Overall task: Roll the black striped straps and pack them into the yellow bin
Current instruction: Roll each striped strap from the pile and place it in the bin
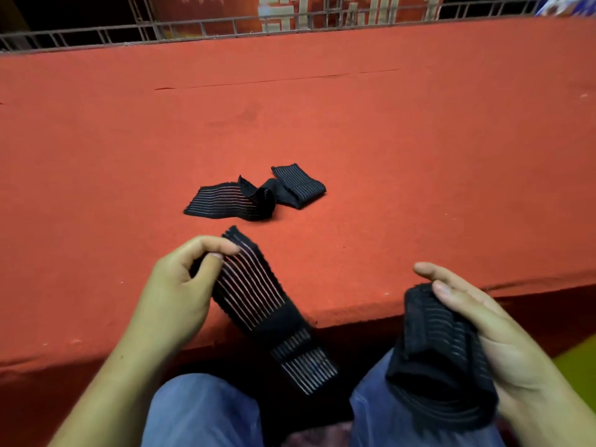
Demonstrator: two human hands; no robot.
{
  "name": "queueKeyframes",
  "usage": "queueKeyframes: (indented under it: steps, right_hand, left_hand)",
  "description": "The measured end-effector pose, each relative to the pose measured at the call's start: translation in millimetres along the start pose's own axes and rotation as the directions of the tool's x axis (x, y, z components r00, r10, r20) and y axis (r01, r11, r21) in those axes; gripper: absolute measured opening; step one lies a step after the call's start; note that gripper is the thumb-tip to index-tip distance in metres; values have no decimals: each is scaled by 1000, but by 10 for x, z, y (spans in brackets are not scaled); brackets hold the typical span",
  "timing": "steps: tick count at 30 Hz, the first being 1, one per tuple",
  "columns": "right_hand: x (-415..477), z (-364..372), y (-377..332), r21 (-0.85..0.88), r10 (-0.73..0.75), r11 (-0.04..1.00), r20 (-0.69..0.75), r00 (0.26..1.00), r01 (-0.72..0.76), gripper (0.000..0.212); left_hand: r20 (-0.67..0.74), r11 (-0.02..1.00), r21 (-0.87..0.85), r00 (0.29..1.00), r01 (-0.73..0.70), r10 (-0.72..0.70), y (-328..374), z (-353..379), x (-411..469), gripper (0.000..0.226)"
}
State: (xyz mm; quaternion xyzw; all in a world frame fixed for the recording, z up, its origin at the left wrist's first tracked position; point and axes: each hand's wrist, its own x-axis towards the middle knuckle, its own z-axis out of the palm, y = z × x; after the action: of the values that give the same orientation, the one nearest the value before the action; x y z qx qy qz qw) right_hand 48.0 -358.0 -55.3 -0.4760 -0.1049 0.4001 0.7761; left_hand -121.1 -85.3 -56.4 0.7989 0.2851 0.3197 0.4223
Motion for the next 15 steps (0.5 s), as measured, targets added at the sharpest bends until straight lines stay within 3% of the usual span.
queueKeyframes:
  steps: [2,7,12,15]
  right_hand:
    - [7,0,26,16,-14,1000,15,1000,14,82]
    - [40,210,117,121,-48,992,67,997,39,34]
    - [95,425,190,197,-78,977,-9,997,78,40]
    - [164,462,272,133,-88,986,-82,993,98,44]
  left_hand:
    - [87,1000,1,996,14,-14,54,30,-38,31]
    - [378,999,-46,926,13,5,253,214,-195,17]
    - [617,995,-104,783,-10,72,318,352,-341,44]
    - [670,992,-126,734,-31,108,334,420,-420,65]
